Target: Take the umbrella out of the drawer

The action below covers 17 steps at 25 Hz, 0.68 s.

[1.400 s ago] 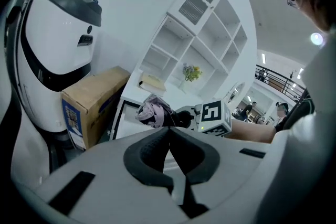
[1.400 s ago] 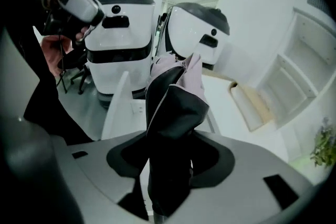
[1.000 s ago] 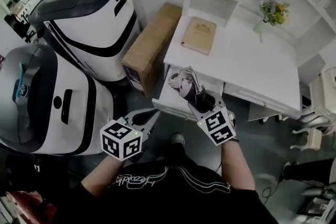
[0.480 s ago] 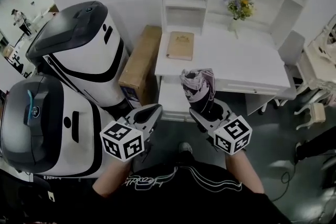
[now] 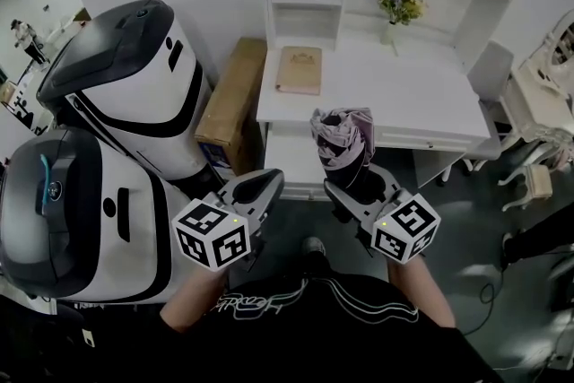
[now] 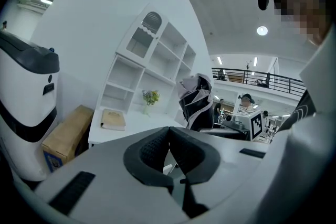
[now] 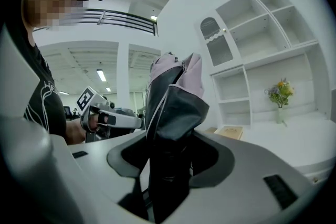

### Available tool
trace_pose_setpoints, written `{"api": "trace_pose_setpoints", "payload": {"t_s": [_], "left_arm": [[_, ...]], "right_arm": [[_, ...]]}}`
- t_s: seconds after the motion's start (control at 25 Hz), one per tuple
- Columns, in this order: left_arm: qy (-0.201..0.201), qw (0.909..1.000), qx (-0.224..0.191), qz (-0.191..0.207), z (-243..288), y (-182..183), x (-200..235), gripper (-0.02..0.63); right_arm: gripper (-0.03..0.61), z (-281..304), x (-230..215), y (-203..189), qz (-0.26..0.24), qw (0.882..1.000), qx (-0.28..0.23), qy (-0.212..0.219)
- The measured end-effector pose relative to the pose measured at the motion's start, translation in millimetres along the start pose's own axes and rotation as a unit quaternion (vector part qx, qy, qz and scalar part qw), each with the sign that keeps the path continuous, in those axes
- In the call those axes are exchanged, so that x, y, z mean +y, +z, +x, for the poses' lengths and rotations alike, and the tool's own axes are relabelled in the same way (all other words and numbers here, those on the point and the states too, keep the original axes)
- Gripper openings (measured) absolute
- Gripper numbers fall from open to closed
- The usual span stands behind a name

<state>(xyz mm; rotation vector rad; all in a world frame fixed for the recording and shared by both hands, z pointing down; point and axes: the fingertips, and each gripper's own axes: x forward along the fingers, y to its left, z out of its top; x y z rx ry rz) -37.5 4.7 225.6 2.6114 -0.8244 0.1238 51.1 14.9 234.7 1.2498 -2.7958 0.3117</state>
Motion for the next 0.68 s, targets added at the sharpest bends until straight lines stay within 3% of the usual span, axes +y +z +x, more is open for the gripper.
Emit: {"api": "trace_pose_setpoints", "payload": {"t_s": [0.68], "left_arm": [[-0.009,0.9998,0.006,-0.016,11.6,-11.2,13.0,0.020]], "right_arm": [[0.225,4.6,-9.6,-14.3,0.017,1.000,0.010,-0.018]]}}
